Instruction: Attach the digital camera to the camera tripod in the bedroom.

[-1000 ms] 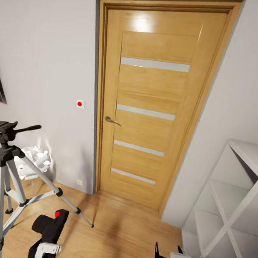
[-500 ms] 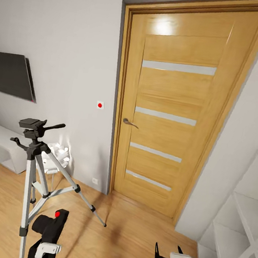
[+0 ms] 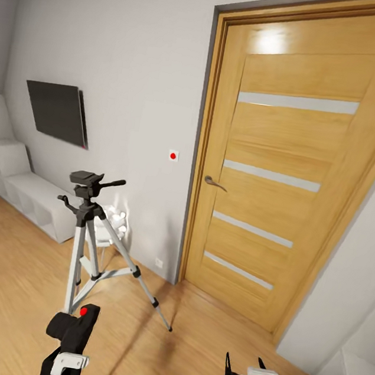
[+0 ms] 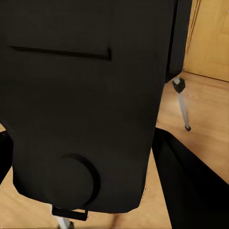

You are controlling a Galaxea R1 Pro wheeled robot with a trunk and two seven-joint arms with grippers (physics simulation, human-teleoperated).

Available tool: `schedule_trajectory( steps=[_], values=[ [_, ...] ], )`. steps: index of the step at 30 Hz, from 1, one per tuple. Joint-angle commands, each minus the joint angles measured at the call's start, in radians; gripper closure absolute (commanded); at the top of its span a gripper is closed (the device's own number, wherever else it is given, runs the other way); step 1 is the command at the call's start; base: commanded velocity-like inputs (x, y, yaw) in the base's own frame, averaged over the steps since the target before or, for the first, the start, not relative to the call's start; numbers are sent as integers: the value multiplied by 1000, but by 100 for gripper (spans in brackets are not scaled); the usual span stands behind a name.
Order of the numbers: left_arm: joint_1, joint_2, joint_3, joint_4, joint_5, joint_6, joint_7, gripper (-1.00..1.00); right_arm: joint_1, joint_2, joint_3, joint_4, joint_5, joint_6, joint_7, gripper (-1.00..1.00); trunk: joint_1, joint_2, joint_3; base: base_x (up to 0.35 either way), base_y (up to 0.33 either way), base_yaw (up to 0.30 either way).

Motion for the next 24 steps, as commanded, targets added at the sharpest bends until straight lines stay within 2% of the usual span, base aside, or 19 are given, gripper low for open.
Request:
schedule_trajectory(
  steps=[1,11,13,15,16,17,21,24],
  values=[
    [-2,-1,-9,4,5,-5,2,100,-1,0,3,1,6,-1,-10,-100,1,-2,-2,0,0,287],
    [-2,5,-9,9,5,16,-1,100,-1,-2,3,38,4,-1,-9,-100,1,-2,-2,0,0,287],
    [-2,6,-9,10,5,62,-1,100,-1,-2,2,61,4,-2,-9,-100,1,-2,-2,0,0,287],
    [1,9,-9,11,5,136,-3,100,-1,-3,1,79,4,-2,-9,-100,1,-2,-2,0,0,280],
    [14,11,-9,11,5,191,-5,100,-1,-4,1,88,4,-2,-9,-100,1,-2,-2,0,0,260],
    [65,26,-9,11,4,280,-7,100,-1,-6,1,115,4,-2,-9,-100,1,-2,-2,0,0,218],
    [127,52,-9,11,3,316,-6,100,-1,-14,1,183,3,-17,-9,-100,1,-2,-2,0,0,205],
    [171,58,-9,11,3,323,-4,100,-1,-17,2,230,4,-54,-9,-100,1,-2,-2,0,0,197]
  ],
)
